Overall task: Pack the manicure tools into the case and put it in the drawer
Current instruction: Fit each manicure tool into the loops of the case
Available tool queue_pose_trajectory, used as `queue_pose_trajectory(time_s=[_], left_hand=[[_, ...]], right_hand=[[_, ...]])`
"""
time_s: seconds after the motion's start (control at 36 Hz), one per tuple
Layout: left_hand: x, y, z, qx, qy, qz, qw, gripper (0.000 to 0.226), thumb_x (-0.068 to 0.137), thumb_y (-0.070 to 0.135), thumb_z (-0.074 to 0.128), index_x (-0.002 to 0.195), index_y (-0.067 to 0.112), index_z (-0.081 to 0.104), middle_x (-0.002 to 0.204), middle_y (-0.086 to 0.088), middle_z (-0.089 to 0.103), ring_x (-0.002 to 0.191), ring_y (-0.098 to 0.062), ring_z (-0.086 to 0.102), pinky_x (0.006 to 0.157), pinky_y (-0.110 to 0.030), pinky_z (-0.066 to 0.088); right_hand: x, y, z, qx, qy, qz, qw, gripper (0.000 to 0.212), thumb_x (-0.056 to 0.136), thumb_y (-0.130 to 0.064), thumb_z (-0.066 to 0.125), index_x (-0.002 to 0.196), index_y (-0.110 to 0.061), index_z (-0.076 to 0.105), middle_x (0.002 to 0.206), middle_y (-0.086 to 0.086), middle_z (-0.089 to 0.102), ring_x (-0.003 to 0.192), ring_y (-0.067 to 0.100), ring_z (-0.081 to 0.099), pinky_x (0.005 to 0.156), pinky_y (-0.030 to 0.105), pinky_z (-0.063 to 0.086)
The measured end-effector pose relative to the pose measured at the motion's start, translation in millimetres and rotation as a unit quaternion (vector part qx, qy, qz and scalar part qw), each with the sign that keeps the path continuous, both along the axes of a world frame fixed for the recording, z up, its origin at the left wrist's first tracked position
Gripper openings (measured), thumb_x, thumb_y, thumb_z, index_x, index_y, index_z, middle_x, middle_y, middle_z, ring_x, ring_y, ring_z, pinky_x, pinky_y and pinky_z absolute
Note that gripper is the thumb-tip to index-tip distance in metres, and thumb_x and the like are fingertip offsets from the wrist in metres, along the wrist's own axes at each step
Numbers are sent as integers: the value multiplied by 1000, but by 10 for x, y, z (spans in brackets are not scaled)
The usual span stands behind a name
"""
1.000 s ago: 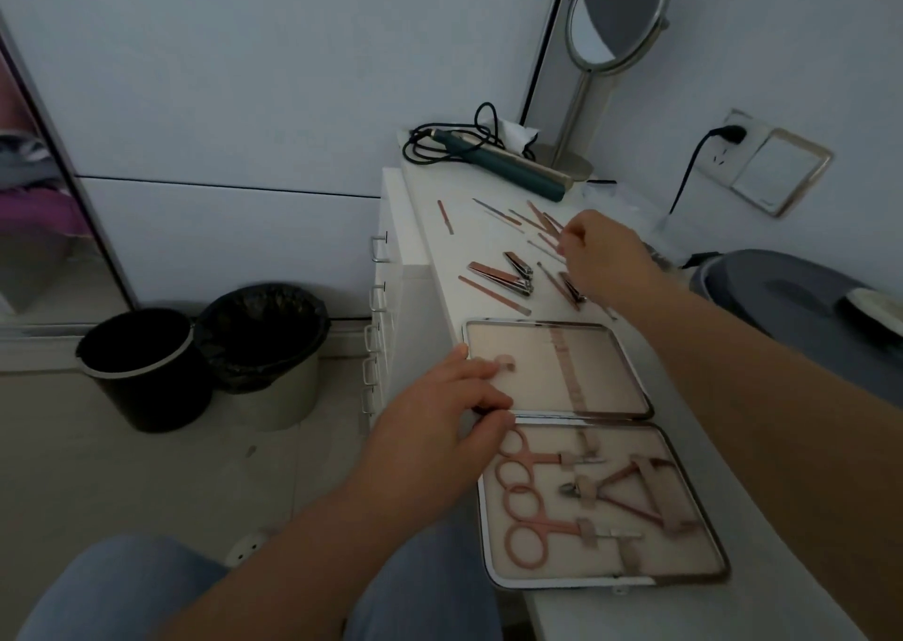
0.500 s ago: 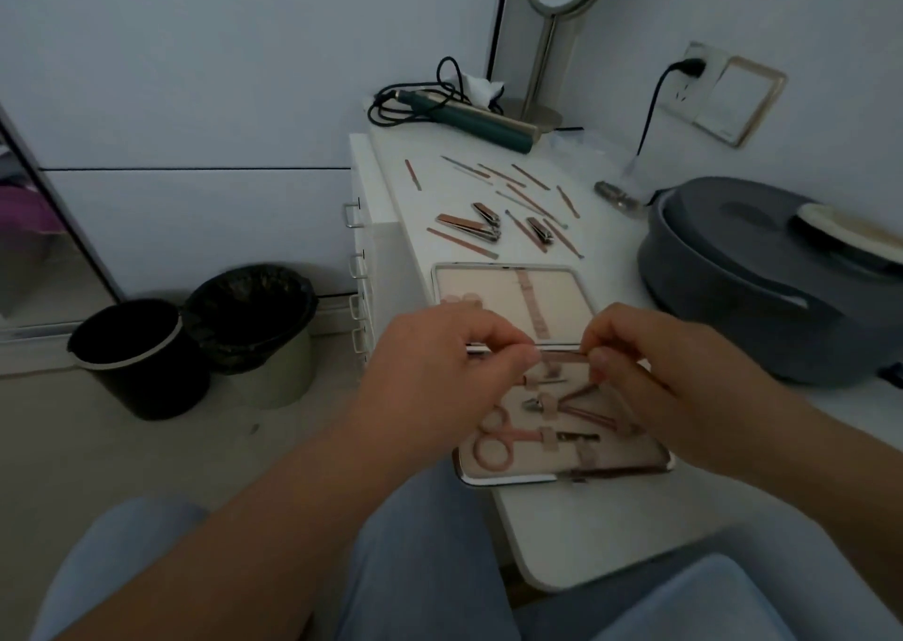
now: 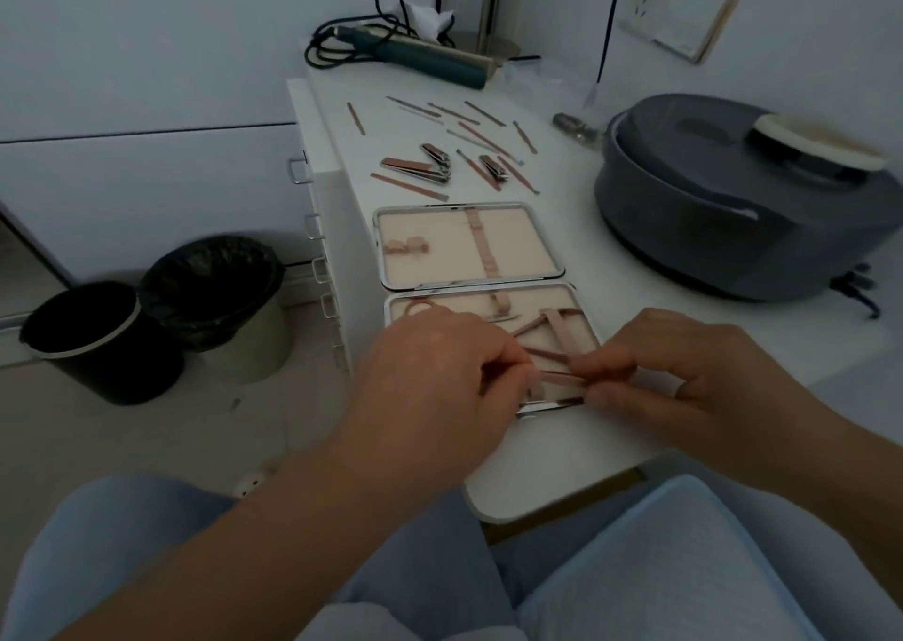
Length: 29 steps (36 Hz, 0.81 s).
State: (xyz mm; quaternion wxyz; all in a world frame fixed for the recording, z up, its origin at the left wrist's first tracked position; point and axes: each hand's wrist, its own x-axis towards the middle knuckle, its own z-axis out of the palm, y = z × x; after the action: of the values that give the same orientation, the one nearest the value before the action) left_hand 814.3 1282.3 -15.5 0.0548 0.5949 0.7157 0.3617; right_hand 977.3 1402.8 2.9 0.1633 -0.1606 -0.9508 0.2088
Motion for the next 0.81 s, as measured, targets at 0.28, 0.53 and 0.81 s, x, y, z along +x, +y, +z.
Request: queue_pose_trajectory(time_s=[0.28,0.53,0.81], left_hand=[[-96,-30,-110,21,29,27,999,23,72,40,60,89,29,71,82,15,53,84,-3,43,76,-17,37],[-102,-36,-131,2,11,9,1000,19,74,35,58,86,30,71,104,8,60,103,-9,49,90,-36,39],[-113,-32,-138,9,-23,-8,1000,21,75,43,57,85,32,72,100,10,62,99,-11,54,85,-46,44]], right_hand=[[107,124,32,-51,1,-45,998,9,73,-34,63,80,-39,66,74,-19,63,78,9,57,70,28,45],[97,156,37,-35,-50,-17,998,16,75,-38,60,85,-34,72,79,-15,60,69,10,57,59,15,43],[-73,114,71,18,-72,31,997,13,81,-30,64,89,-26,73,80,-14,60,70,3,59,64,29,52]])
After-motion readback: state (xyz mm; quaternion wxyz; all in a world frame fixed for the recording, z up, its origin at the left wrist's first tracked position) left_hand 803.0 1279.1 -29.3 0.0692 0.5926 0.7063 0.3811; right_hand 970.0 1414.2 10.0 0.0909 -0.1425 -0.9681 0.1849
